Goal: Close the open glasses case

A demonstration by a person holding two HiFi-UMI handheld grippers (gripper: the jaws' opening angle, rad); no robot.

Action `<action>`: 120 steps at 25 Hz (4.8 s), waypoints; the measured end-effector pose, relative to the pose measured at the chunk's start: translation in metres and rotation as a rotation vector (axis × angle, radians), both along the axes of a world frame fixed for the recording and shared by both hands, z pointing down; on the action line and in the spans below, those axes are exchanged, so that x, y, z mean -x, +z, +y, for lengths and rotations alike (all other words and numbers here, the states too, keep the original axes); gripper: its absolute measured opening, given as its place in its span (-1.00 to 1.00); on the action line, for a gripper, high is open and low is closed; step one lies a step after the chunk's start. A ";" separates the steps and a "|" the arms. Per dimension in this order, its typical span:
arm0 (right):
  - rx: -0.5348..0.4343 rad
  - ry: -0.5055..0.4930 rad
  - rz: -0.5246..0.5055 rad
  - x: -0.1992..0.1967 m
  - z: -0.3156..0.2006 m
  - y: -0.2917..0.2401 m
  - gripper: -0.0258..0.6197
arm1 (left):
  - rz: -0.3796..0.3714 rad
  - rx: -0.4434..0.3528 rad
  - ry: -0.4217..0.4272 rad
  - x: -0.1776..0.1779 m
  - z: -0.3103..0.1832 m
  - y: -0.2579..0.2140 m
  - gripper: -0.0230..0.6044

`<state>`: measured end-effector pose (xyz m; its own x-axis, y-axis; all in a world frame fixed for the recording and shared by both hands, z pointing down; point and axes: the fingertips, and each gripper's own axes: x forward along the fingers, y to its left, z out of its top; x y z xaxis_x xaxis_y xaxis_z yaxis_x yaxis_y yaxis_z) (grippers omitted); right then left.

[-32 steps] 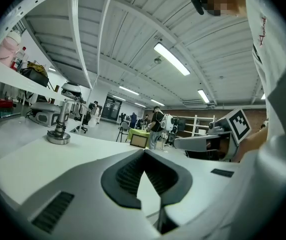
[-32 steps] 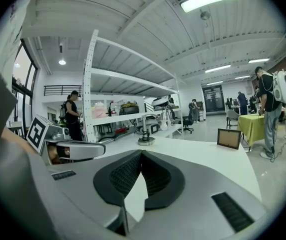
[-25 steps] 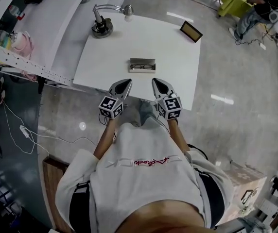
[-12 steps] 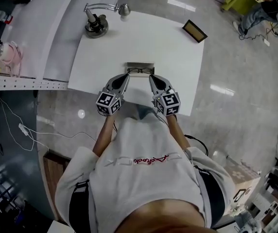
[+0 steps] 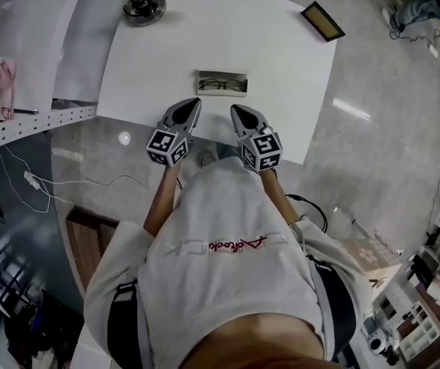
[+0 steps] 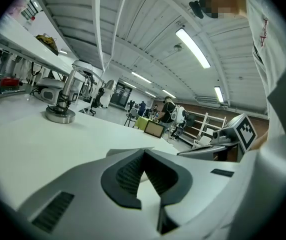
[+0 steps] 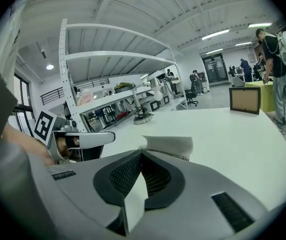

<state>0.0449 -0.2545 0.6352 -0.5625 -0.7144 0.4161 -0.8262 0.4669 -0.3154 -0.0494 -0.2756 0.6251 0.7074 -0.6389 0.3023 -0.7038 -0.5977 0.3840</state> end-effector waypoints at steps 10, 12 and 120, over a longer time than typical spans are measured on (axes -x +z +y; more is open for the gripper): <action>0.064 0.006 0.014 -0.001 0.006 0.027 -0.89 | 0.000 0.040 0.004 0.002 0.002 0.018 -0.84; 0.062 0.005 0.015 -0.001 0.001 0.028 -0.89 | 0.000 0.041 0.006 0.001 0.003 0.018 -0.84; -0.184 0.010 0.033 -0.001 0.025 -0.049 -0.91 | 0.052 -0.149 0.064 -0.009 0.066 -0.052 -0.84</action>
<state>0.0461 -0.2299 0.5863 -0.5434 -0.7856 0.2958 -0.8394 0.5059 -0.1985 -0.0404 -0.2095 0.5729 0.7607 -0.6265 0.1695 -0.6435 -0.6939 0.3233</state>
